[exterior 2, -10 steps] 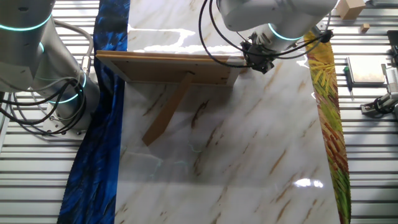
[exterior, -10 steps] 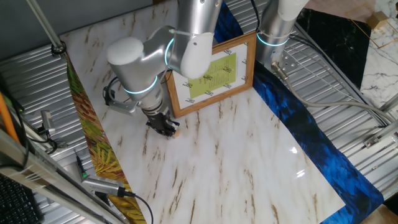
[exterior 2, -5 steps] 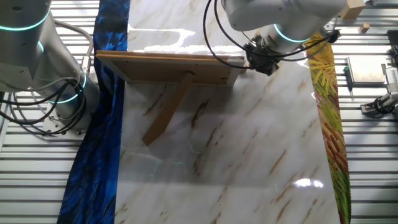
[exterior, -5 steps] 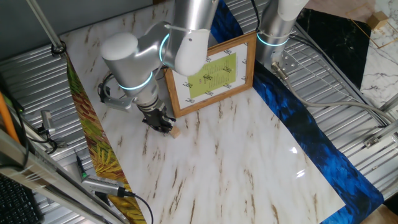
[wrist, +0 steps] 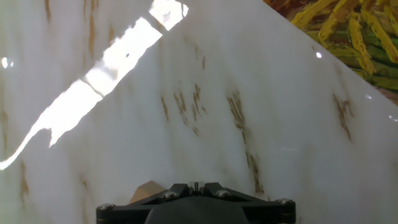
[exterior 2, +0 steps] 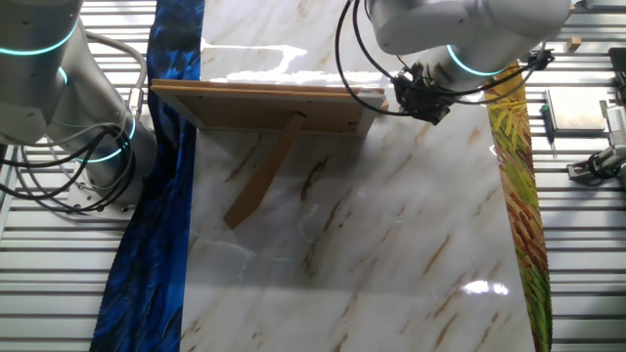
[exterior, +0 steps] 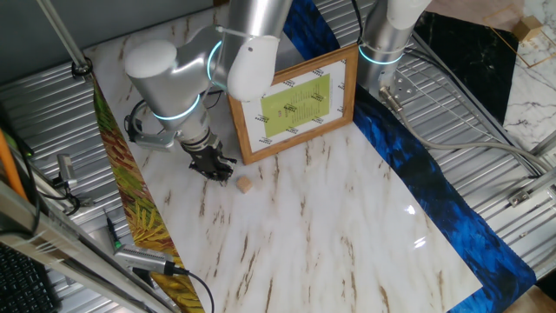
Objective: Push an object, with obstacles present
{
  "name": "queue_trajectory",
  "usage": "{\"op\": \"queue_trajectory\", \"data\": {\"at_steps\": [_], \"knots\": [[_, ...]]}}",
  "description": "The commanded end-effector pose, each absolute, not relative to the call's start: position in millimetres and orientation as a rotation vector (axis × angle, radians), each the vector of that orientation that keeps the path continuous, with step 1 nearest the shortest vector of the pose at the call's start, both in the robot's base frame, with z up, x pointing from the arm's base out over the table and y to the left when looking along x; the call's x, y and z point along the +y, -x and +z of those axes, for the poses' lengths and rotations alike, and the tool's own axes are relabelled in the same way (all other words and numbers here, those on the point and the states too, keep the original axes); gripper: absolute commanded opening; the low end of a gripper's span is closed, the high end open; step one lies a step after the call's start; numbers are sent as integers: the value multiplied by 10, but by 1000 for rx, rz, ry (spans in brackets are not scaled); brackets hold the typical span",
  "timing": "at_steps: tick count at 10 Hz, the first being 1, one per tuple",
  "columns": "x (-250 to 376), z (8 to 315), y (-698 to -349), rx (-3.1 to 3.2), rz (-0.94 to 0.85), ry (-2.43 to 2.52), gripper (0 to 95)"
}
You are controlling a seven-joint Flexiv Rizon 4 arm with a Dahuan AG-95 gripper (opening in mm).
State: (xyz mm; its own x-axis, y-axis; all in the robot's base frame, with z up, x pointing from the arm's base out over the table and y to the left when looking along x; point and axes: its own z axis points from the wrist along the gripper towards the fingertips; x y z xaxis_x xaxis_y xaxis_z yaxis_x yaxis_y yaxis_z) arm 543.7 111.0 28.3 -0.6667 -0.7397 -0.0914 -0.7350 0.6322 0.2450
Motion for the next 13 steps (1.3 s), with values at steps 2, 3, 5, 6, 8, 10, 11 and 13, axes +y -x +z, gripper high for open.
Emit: {"op": "queue_trajectory", "data": {"at_steps": [2, 3, 5, 6, 8, 10, 11, 13], "knots": [[1111, 303, -5428, -2791, -388, -1316, 0], [1112, 310, -5425, -2788, -371, -1315, 0], [1109, 307, -5415, -2793, -380, -1307, 0], [1107, 304, -5410, -2793, -379, -1303, 0], [1093, 272, -5344, -2799, -388, -1292, 0], [1086, 230, -5265, -2805, -389, -1279, 0], [1105, 209, -5218, -2810, -391, -1271, 0], [1164, 204, -5165, -2819, -392, -1244, 0]]}}
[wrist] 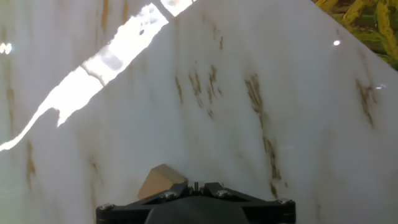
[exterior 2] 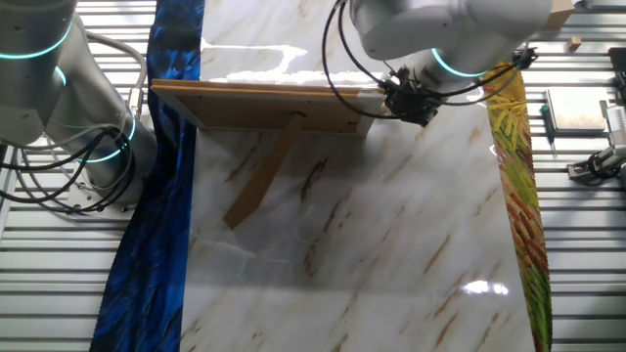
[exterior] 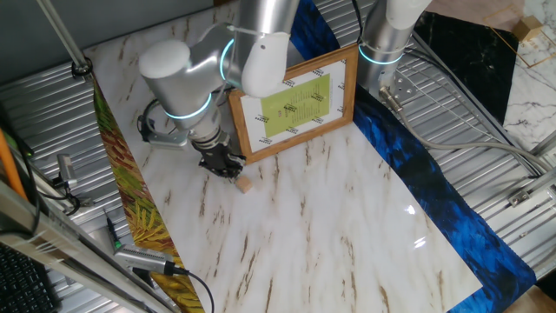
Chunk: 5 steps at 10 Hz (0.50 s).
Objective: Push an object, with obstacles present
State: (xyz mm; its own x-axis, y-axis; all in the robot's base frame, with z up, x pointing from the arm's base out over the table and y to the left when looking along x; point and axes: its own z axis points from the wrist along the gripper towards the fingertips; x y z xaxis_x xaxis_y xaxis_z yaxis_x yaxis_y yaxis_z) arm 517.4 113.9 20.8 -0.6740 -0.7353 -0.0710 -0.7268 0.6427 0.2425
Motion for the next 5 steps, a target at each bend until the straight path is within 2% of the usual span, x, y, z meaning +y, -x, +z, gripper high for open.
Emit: {"op": "queue_trajectory", "data": {"at_steps": [1, 5], "knots": [[1215, 198, -5120, -2826, -390, -1226, 0], [1411, 141, -4954, -2849, -393, -1172, 0]]}}
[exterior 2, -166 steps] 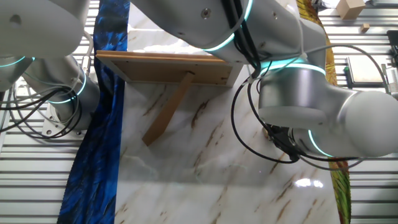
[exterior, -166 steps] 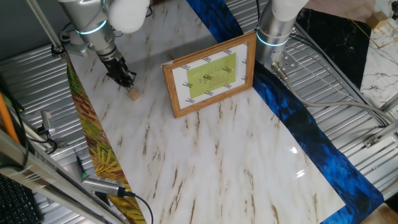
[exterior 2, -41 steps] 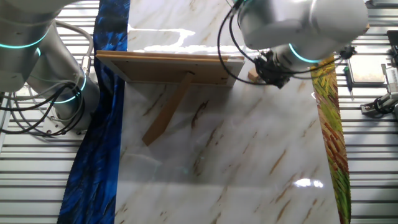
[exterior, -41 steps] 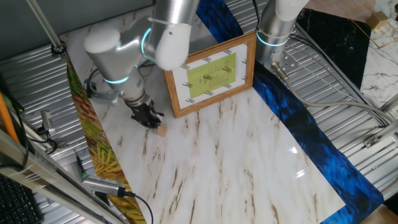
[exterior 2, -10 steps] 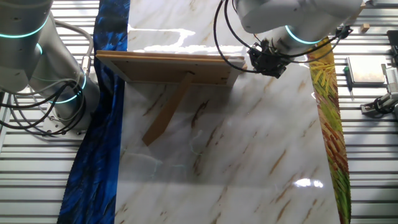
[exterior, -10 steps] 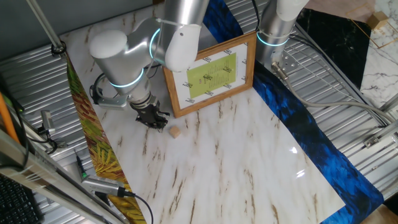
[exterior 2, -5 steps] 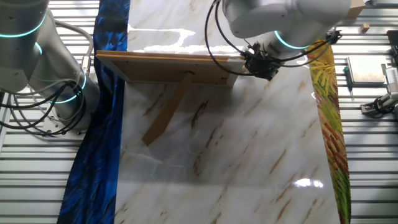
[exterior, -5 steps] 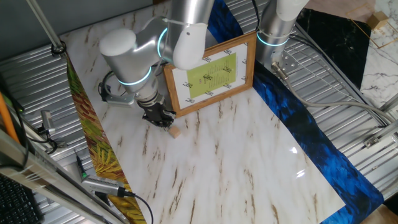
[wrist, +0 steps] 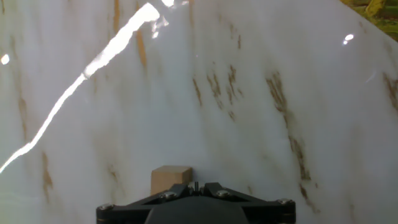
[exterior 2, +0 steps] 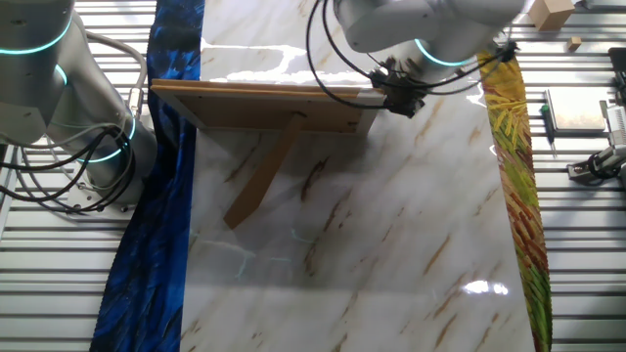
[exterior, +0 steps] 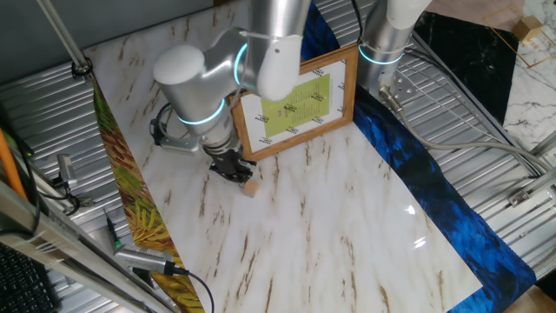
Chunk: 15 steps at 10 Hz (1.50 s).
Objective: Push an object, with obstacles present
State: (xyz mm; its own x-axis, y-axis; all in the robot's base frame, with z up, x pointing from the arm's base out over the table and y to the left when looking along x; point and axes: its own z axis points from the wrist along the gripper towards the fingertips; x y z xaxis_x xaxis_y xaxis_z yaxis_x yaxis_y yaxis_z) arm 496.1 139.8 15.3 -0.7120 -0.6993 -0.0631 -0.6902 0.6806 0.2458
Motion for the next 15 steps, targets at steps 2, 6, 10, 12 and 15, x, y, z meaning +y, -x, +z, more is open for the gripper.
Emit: {"op": "queue_trajectory", "data": {"at_steps": [2, 6, 10, 12, 15], "knots": [[1519, 132, -4865, -2865, -409, -1133, 0], [1801, 157, -4709, -2898, -423, -1038, 0], [1981, 173, -4685, -2897, -413, -1033, 0], [1973, 177, -4683, -2894, -412, -1046, 0], [1961, 182, -4680, -2894, -413, -1052, 0]]}}
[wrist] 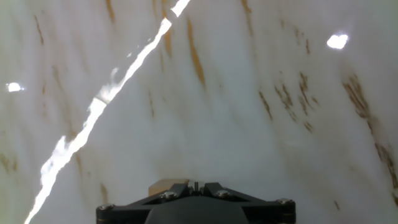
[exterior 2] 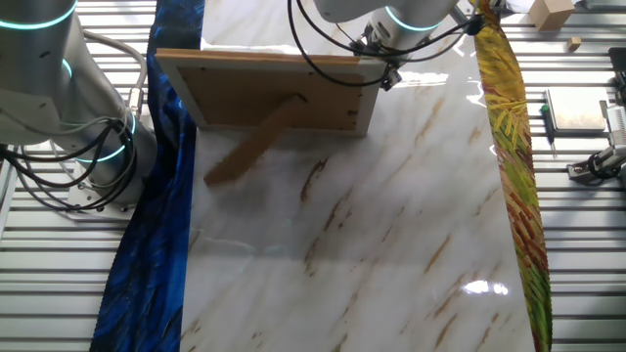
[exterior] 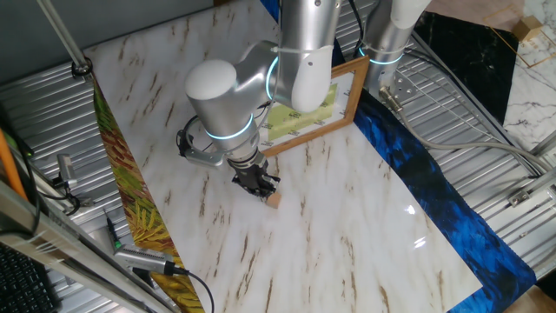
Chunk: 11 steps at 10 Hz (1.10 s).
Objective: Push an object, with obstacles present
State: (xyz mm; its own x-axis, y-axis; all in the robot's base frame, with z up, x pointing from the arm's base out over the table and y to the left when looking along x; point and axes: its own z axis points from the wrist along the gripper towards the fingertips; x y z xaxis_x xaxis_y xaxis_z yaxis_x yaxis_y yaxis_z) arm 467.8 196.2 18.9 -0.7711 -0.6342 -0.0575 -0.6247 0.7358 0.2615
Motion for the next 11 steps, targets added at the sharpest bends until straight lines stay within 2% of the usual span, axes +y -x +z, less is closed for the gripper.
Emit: {"op": "queue_trajectory", "data": {"at_steps": [1, 11], "knots": [[1948, 189, -4684, -2889, -410, -1067, 0], [1838, 244, -4744, -2876, -404, -1104, 0]]}}
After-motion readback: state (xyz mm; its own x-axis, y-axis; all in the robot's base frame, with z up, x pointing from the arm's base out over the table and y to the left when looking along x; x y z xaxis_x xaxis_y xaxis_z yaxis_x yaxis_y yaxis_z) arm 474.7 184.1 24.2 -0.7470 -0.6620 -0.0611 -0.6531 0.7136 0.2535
